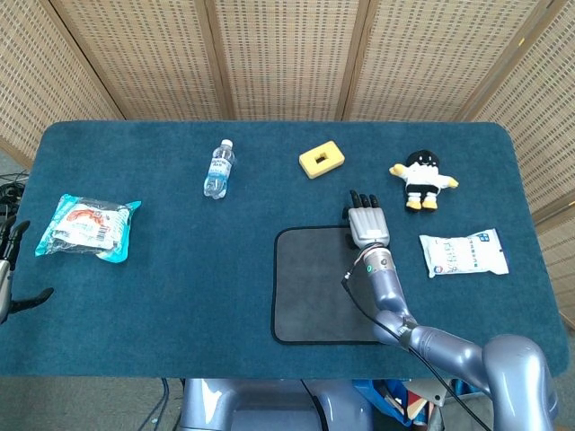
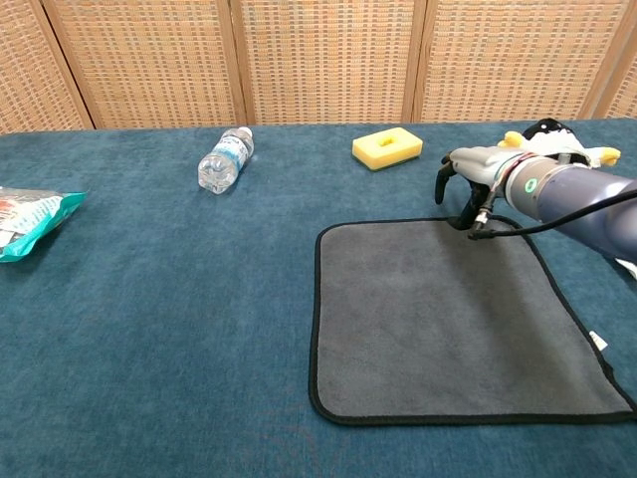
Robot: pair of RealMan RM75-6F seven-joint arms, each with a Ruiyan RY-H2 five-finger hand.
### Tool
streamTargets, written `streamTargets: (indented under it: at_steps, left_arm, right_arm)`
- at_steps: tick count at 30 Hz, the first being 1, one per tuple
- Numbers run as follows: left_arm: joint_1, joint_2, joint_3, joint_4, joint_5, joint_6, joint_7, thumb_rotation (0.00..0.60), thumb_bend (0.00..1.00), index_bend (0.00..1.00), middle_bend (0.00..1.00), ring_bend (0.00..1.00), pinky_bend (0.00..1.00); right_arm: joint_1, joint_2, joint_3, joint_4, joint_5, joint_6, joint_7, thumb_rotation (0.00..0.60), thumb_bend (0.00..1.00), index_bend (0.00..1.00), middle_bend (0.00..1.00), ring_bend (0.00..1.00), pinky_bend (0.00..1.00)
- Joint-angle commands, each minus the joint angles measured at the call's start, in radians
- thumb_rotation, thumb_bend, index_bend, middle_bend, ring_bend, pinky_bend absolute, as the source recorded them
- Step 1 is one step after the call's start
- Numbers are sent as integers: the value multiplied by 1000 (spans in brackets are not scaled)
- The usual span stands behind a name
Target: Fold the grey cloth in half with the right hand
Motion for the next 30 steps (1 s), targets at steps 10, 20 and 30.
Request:
streamTargets:
  at_steps: [10, 20, 30]
  left_arm:
    - [-9, 1, -7, 6, -25, -14, -4, 600, 122, 0, 0, 0, 0]
    - [-18, 2, -12, 13, -44, -29, -9, 600, 122, 0, 0, 0, 0]
    - [-22, 3, -13, 14, -52, -35, -10, 600, 122, 0, 0, 0, 0]
  right_arm:
    - [28, -42, 0, 67, 4, -42, 21, 600, 523, 351, 0, 0, 0]
    - [50, -49, -12, 96, 45, -81, -13, 600, 523, 375, 0, 0, 0]
    - [50, -48, -18, 86, 16, -81, 13, 600, 523, 458, 0, 0, 0]
